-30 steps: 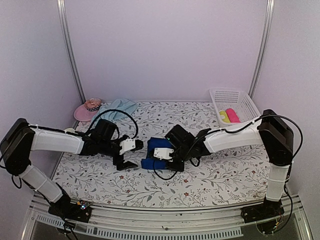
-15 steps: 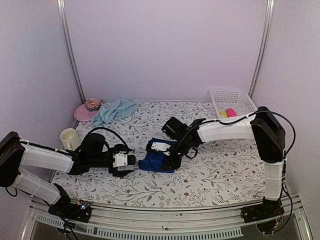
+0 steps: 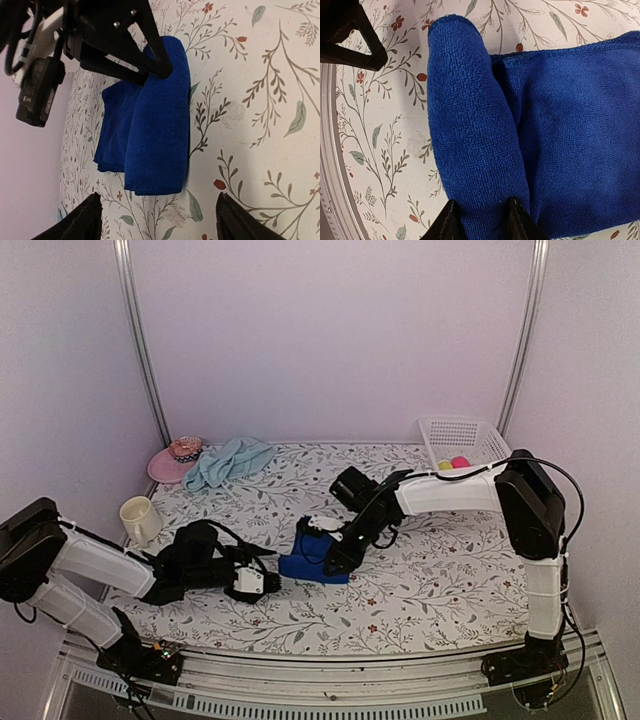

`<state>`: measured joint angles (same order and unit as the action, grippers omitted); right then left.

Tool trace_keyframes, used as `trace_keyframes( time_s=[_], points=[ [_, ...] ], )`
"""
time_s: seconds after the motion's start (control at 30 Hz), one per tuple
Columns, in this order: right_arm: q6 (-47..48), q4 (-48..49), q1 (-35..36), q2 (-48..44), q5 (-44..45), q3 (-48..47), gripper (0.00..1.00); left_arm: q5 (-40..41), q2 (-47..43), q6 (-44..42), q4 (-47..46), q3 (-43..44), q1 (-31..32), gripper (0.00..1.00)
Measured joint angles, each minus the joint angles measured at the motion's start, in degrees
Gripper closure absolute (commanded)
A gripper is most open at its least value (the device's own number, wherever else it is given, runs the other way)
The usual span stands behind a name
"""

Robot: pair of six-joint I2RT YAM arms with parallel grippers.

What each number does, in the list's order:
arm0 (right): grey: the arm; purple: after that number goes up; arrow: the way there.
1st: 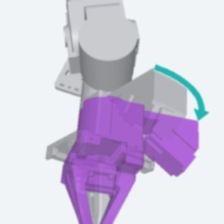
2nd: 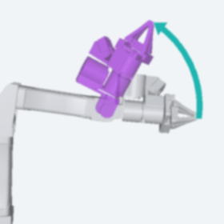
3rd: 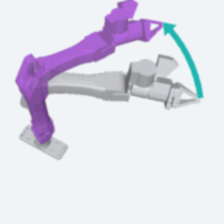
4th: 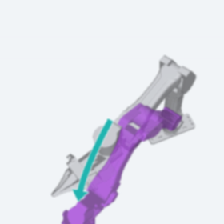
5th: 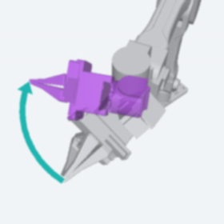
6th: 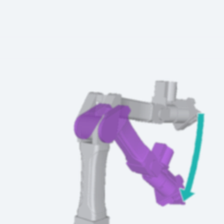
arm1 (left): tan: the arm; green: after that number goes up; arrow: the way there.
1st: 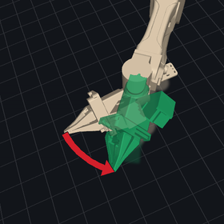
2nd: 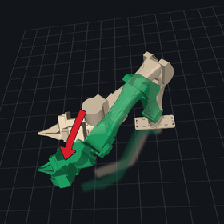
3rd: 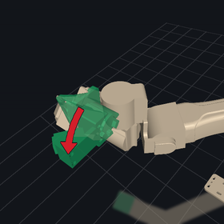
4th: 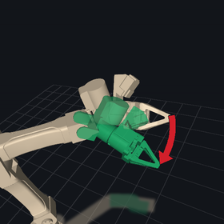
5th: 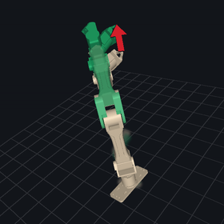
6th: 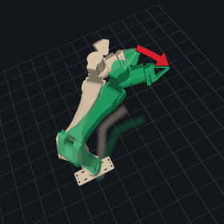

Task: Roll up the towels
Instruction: Roll the towel at the center of the board.

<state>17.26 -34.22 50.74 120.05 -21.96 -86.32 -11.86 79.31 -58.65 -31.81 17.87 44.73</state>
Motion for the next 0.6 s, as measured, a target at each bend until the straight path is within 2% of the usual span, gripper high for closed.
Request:
trace_keyframes(
  time_s=[0.33, 0.6],
  points=[
    [-0.13, -0.28, -1.84, 1.11, -2.73, -0.68, 0.65, 3.63, 8.52, -3.5, -5.66, 1.29, 3.87, 0.28],
    [-0.11, -0.33, -2.45, 1.2, -3.93, -0.68, 0.65, 7.54, 14.86, -3.82, -9.79, 6.14, 4.72, 0.35]
  ],
)
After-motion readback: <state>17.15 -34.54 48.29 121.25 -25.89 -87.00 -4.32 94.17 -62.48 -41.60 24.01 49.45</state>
